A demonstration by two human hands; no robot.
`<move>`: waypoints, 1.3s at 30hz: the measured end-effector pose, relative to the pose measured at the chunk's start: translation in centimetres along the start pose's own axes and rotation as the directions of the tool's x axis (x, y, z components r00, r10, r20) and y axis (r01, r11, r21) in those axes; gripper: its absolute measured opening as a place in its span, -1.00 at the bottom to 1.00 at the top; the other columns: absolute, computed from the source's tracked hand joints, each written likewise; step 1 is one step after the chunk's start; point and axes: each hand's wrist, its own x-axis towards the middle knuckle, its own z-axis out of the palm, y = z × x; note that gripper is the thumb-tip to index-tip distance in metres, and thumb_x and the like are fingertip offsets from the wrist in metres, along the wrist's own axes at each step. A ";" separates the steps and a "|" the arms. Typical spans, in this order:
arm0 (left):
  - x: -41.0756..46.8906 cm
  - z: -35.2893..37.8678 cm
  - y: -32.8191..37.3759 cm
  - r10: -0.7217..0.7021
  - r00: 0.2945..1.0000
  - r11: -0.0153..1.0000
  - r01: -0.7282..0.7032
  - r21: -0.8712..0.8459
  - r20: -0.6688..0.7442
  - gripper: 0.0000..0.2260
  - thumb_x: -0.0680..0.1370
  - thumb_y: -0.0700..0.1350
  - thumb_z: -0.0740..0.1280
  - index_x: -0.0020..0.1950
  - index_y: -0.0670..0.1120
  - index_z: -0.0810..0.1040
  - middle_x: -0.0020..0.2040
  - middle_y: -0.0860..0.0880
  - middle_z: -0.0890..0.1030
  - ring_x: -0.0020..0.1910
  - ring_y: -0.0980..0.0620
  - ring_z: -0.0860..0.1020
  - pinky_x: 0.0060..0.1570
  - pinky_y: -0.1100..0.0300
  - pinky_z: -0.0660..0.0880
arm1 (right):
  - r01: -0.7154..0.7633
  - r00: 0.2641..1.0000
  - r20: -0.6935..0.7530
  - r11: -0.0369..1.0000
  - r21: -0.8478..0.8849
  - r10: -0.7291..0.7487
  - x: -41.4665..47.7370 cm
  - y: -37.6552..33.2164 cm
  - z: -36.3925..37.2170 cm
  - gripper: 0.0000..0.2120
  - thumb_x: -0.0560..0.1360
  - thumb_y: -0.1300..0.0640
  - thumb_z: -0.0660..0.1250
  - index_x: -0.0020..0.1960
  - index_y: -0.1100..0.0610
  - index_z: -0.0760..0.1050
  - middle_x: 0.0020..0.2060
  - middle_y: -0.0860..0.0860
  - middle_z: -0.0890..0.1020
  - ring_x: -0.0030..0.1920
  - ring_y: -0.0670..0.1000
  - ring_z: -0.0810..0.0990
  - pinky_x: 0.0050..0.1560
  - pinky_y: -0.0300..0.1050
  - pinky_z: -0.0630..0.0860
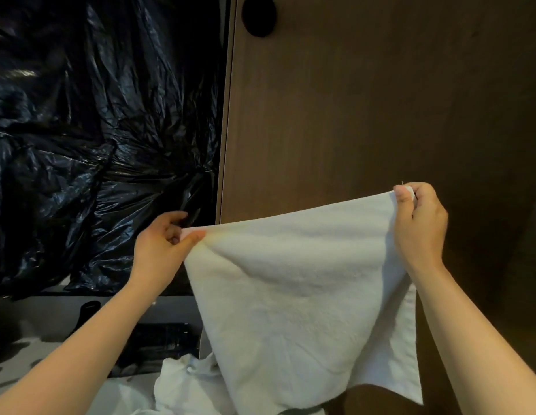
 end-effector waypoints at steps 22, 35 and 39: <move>-0.9 1.5 -2.1 -0.309 0.949 0.948 0.301 0.106 0.064 -0.78 0.60 0.00 0.25 -0.22 -0.03 0.39 -0.28 0.00 0.43 -0.25 -0.03 0.42 -0.35 0.14 0.28 | -0.214 0.922 0.295 0.965 -0.149 0.250 -5.2 2.8 0.7 -0.80 0.63 -0.03 0.19 0.01 0.10 0.44 -0.24 -0.10 0.51 -0.16 -0.04 0.56 -0.33 -0.26 0.38; -4.0 2.3 -4.9 -0.257 0.966 0.962 0.258 0.087 -0.026 -0.82 0.57 -0.01 0.29 -0.22 0.04 0.43 -0.29 0.01 0.53 -0.30 0.07 0.49 -0.36 0.24 0.33 | -0.246 0.904 0.273 0.922 -0.300 0.330 -10.5 4.4 2.0 -0.74 0.62 -0.07 0.19 0.14 0.10 0.46 -0.11 -0.03 0.55 -0.10 0.02 0.56 -0.10 -0.05 0.58; -4.4 2.4 -3.7 -0.269 0.963 0.963 0.270 0.022 -0.027 -0.83 0.58 0.01 0.29 -0.20 0.03 0.45 -0.26 0.01 0.55 -0.26 0.06 0.51 -0.34 0.23 0.35 | -0.231 0.907 0.319 0.959 -0.166 0.273 -10.6 3.6 1.7 -0.85 0.61 -0.04 0.24 0.06 0.03 0.44 -0.14 -0.08 0.54 -0.16 -0.05 0.56 -0.23 -0.27 0.47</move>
